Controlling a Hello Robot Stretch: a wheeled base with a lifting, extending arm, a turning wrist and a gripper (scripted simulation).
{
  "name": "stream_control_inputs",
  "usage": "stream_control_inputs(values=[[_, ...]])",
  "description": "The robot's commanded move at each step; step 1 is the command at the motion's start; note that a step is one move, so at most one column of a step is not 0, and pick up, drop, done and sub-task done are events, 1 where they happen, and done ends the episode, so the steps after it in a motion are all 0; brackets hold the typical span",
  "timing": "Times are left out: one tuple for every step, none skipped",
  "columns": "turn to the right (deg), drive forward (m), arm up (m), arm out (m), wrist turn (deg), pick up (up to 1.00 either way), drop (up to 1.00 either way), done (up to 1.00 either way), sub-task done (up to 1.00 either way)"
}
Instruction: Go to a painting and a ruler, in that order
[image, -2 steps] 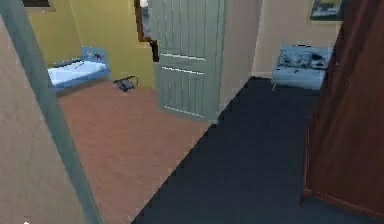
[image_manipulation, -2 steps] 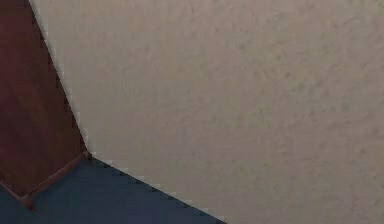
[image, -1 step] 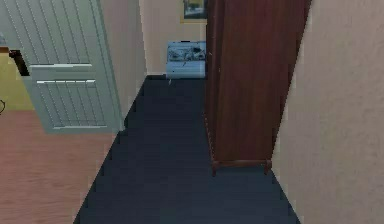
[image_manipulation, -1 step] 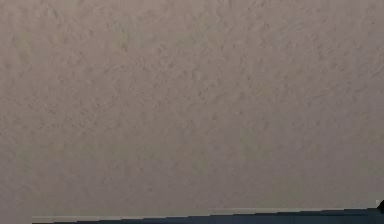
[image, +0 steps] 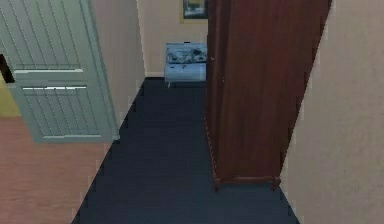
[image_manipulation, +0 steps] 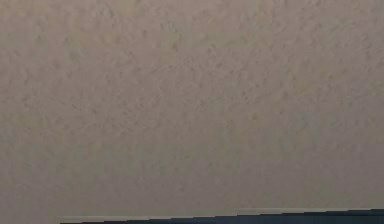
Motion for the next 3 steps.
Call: stream_control_inputs(values=[[0.0, 0.25, 0.00, 0.00, 0.0, 0.00, 0.00, 0.00, 0.00], [-45.0, 0.00, 0.00, 0.00, 0.0, 0.00, 0.00, 0.00, 0.00], [0.0, 0.85, 0.00, 0.00, 0.0, 0.00, 0.00, 0.00, 0.00]])
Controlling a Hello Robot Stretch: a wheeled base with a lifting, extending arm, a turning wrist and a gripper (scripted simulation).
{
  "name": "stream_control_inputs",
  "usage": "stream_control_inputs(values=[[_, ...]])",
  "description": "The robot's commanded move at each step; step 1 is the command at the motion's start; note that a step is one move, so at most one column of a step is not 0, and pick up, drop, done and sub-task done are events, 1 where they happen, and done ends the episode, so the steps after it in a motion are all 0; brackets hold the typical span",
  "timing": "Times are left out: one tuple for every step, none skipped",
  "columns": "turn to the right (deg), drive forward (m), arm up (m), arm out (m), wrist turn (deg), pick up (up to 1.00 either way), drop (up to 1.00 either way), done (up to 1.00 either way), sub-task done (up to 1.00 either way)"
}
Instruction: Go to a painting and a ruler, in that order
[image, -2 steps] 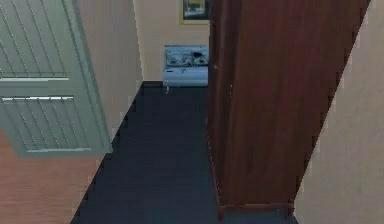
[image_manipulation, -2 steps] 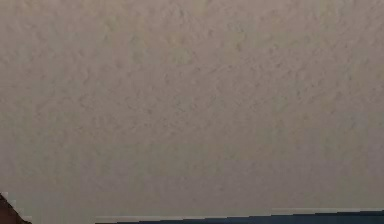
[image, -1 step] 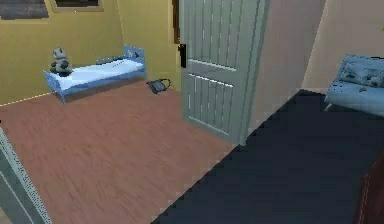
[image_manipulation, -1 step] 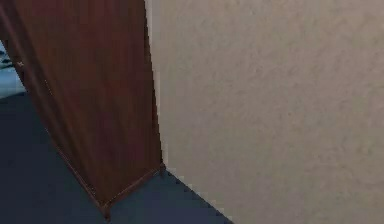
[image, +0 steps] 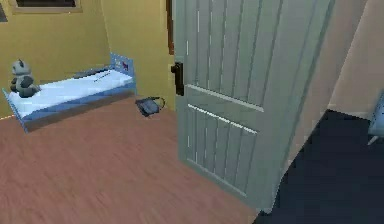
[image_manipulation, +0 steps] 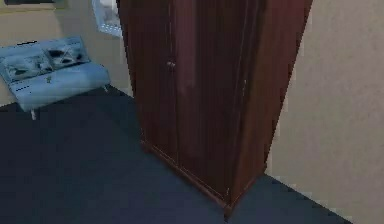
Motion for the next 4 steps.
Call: stream_control_inputs(values=[[-42.0, 0.00, 0.00, 0.00, 0.0, 0.00, 0.00, 0.00, 0.00], [0.0, 0.90, 0.00, 0.00, 0.0, 0.00, 0.00, 0.00, 0.00], [-6.0, 0.00, 0.00, 0.00, 0.0, 0.00, 0.00, 0.00, 0.00], [0.0, 0.50, 0.00, 0.00, 0.0, 0.00, 0.00, 0.00, 0.00]])
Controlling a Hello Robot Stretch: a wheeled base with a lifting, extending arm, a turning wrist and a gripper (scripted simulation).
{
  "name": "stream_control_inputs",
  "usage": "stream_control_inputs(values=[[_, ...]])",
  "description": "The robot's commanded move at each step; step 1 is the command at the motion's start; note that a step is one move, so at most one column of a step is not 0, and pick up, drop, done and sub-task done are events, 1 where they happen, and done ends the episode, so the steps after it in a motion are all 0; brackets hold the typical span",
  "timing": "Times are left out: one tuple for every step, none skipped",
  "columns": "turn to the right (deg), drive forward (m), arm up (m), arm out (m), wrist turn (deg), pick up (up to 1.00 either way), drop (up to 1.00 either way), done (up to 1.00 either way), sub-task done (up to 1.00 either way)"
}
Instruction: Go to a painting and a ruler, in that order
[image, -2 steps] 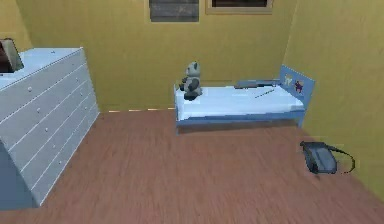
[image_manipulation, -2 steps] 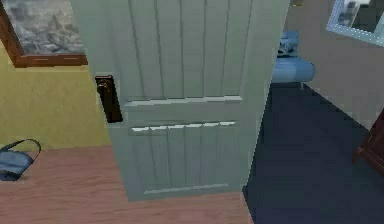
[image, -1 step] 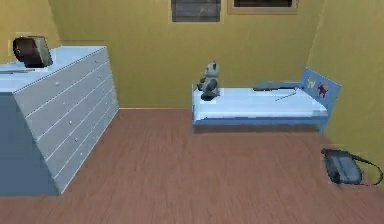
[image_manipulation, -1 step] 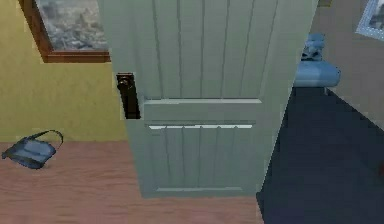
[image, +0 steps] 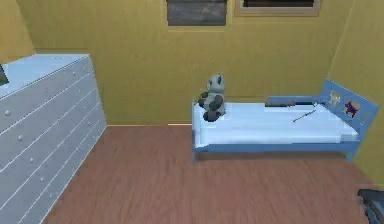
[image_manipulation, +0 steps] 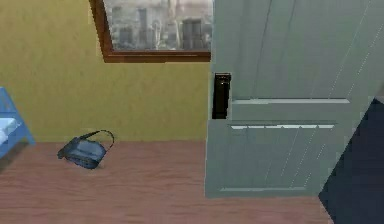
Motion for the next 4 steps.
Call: stream_control_inputs(values=[[-45.0, 0.00, 0.00, 0.00, 0.0, 0.00, 0.00, 0.00, 0.00], [-3.0, 0.00, 0.00, 0.00, 0.0, 0.00, 0.00, 0.00, 0.00], [0.0, 0.85, 0.00, 0.00, 0.0, 0.00, 0.00, 0.00, 0.00], [0.0, 0.00, 0.00, 0.00, 0.0, 0.00, 0.00, 1.00, 0.00]])
